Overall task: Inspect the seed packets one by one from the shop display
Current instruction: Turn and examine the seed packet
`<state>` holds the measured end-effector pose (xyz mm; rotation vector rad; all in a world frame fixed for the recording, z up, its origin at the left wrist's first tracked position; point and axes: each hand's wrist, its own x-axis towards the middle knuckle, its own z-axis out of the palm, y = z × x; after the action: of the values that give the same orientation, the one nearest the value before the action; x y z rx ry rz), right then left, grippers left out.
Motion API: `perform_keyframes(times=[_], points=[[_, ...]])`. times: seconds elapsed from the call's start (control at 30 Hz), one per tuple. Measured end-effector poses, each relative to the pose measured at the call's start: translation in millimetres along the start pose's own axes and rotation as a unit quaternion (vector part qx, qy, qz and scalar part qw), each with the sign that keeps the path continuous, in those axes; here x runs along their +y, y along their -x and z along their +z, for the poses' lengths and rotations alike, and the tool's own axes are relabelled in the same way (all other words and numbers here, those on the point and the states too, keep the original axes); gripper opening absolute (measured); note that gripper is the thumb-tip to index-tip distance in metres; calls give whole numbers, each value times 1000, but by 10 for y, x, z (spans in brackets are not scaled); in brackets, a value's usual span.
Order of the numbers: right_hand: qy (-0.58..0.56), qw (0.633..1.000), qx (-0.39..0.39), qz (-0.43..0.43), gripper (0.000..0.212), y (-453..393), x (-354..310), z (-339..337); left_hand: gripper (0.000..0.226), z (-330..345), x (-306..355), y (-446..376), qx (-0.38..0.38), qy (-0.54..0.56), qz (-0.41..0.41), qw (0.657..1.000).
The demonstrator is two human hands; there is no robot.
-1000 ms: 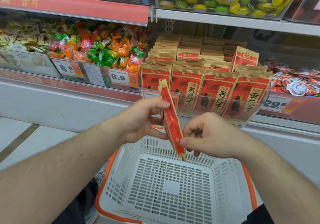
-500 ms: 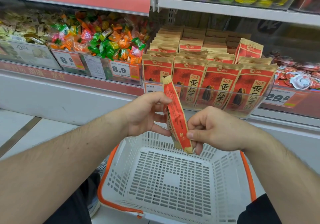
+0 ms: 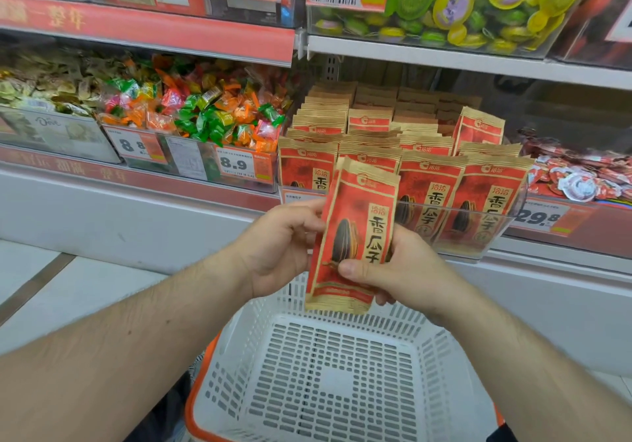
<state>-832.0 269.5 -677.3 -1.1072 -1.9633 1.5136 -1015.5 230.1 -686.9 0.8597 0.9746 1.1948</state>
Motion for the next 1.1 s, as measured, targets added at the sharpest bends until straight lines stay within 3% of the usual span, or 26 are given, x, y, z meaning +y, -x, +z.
perform_keyframes(times=[0.13, 0.23, 0.47, 0.7, 0.83, 0.93, 1.1], points=[[59, 996, 61, 1, 41, -56, 66, 0, 30, 46, 0, 2, 72, -24, 44, 996], [62, 996, 65, 1, 28, -77, 105, -27, 22, 39, -14, -6, 111, -41, 47, 992], [-52, 996, 75, 8, 19, -80, 80, -92, 22, 76, 0, -5, 104, -40, 28, 993], [-125, 988, 93, 13, 9, -97, 77, -103, 23, 109, 72, -14, 88, -123, 22, 988], [-205, 970, 135, 5, 7, -87, 18, -110, 18, 113, 128, -39, 98, -168, 62, 979], [-274, 949, 155, -13, 8, -78, -63, -106, 16, 142, 254, -144, 152, -184, 111, 965], [-413, 886, 203, -58, 11, -144, -307, -189, 11, 327, 617, -323, 153, -133, 165, 965]])
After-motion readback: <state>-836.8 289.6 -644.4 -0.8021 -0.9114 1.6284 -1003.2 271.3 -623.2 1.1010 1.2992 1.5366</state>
